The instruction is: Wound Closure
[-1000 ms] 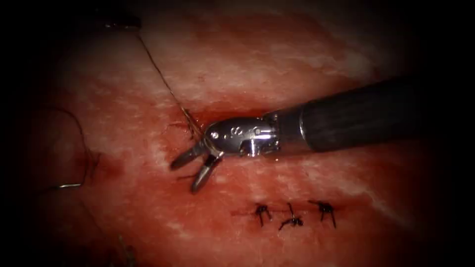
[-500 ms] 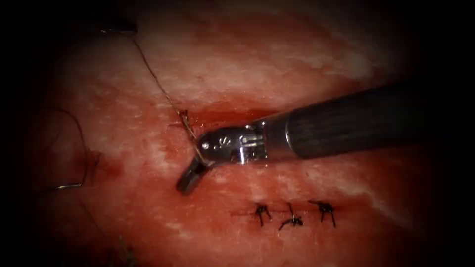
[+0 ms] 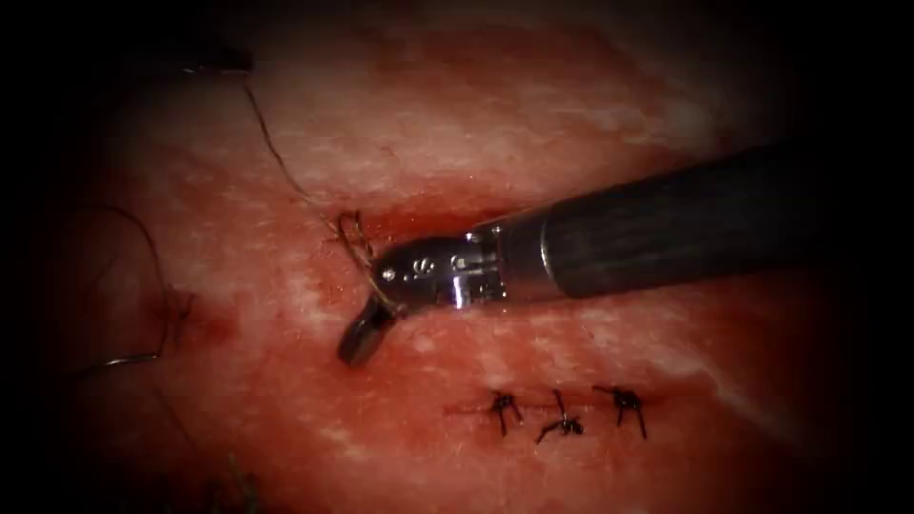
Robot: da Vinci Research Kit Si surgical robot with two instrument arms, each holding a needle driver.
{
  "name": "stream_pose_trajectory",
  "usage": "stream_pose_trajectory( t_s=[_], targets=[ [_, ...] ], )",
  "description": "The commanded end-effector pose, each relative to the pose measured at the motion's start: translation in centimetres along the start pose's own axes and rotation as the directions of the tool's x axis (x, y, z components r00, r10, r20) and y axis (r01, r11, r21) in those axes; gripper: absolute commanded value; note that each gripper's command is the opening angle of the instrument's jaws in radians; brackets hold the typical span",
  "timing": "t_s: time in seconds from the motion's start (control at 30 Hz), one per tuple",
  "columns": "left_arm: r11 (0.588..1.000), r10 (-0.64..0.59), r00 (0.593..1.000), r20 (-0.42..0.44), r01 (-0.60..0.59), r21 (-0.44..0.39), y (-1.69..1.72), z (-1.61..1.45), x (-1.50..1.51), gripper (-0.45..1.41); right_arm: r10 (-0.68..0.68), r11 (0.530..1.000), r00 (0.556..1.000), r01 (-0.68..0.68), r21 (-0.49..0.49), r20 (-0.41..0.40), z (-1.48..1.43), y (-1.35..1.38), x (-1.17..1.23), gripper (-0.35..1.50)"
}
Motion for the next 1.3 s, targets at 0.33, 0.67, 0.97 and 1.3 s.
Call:
stream_pose_trajectory(
  t_s=[0.33,0.67,0.97,1.3],
  targets=[
    [1.000,0.005,1.000,-0.003,-0.005,-0.017,0.88,-0.35,-0.10,-0.45,0.173,0.955,0.949,-0.227,-0.192,-0.262,-0.43,0.27,-0.04,-0.35],
    [0.996,0.031,0.999,-0.039,-0.034,-0.081,2.49,-1.17,-0.05,-0.45,0.291,0.867,0.888,-0.402,-0.294,-0.357,-0.71,0.51,-0.22,-0.35],
    [0.966,0.025,0.996,-0.089,-0.046,-0.254,4.01,-1.84,0.31,-0.45,0.303,0.852,0.878,-0.423,-0.308,-0.370,-0.79,0.65,-0.24,-0.35],
    [0.875,-0.024,0.990,-0.135,-0.045,-0.483,4.50,-1.99,0.19,-0.45,0.311,0.843,0.878,-0.432,-0.320,-0.365,-0.83,0.78,-0.26,-0.35]
  ],
)
